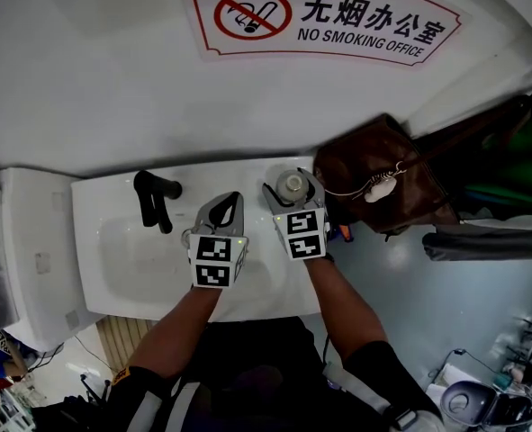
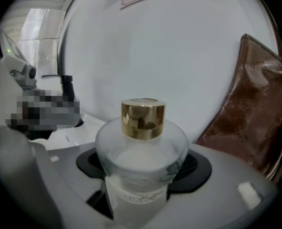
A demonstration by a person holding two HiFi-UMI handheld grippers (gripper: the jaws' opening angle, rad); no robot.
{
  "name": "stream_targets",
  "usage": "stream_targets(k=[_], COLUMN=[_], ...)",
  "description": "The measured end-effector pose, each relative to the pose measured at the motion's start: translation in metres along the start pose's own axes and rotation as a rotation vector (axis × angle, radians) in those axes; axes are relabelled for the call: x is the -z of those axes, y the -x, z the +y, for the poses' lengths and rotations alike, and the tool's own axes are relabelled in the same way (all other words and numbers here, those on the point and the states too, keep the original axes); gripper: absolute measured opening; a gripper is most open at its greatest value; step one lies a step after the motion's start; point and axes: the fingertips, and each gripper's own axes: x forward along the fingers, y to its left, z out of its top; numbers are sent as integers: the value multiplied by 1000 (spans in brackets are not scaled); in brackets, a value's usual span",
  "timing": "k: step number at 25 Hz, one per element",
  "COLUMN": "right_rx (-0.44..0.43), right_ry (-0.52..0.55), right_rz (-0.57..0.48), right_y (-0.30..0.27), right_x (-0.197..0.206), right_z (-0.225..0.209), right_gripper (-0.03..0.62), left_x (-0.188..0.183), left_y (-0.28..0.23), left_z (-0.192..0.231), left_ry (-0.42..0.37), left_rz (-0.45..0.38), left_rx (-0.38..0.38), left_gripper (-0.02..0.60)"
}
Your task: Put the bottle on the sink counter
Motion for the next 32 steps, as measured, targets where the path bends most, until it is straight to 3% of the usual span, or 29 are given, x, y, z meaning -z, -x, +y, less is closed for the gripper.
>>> stream_targets(k=[18, 32], right_rx=[-3, 9], right_ry=[-20, 6], right_rz=[76, 77], right_y=[-19, -24], right_x=[14, 16], right_z=[-1, -2], right_gripper=[344, 345], left_x=[8, 13], left_y=[-16, -21], left_z=[9, 9], left_ry=[50, 71], left_rz=[31, 39], left_rx=[14, 25], left_gripper=[-2, -2])
